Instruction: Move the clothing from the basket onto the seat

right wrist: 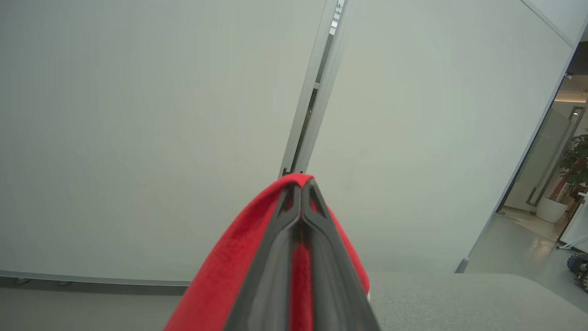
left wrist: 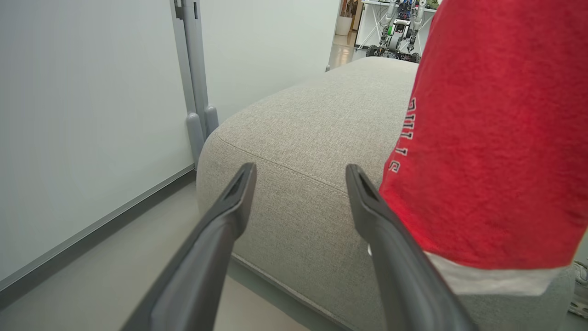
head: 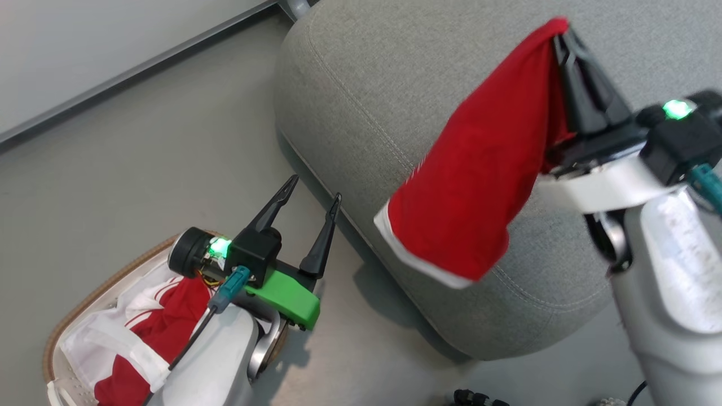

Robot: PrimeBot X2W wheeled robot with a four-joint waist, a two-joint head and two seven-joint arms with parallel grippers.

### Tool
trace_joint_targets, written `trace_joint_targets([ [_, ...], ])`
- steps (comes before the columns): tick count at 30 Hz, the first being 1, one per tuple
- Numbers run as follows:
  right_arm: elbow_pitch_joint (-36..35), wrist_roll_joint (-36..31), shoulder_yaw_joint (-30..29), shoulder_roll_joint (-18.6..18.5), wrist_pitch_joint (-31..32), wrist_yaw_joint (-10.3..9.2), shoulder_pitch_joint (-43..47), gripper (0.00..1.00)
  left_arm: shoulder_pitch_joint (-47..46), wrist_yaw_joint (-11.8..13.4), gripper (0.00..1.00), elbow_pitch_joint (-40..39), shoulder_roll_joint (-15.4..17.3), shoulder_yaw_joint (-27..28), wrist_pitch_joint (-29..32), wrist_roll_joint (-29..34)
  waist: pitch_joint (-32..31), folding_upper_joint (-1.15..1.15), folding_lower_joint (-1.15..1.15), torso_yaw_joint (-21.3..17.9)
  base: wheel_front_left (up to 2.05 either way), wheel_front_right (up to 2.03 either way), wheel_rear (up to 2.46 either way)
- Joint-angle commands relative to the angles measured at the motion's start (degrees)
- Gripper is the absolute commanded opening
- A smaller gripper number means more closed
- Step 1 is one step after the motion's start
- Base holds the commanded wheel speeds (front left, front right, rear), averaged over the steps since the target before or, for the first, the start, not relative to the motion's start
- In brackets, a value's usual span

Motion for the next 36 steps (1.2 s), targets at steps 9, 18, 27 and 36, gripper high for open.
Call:
trace_joint_targets([
  [9, 4.18, -3.39, -5.34, -10.25, -0.13, -0.06, -21.05, 0.00, -2.59, -0.27, 1.00, -2.32, 4.80, -0.93, 0.03, 0.44, 9.39, 0.00, 0.00, 1.67, 0.00, 0.00, 0.00],
  [18, 14.99, -7.14, -11.22, -12.69, -0.13, -0.07, -29.04, 0.00, -6.95, -0.28, 1.00, -3.95, 7.28, -3.83, 0.03, -0.39, 16.63, 0.00, 0.00, 5.91, 0.00, 0.00, 0.00],
  [27, 25.13, -12.27, -16.67, -6.71, -0.13, -0.07, -23.22, 0.00, -9.19, -0.27, 1.00, -3.67, 8.36, -4.62, 0.03, -1.03, 21.02, 0.00, 0.00, 8.94, 0.00, 0.00, 0.00],
  [36, 29.84, -14.87, -24.66, -3.68, -0.13, -0.07, -12.48, 0.00, -8.72, -0.27, 1.00, -2.85, 7.31, -2.85, 0.03, -1.85, 19.02, 0.00, 0.00, 10.57, 0.00, 0.00, 0.00],
])
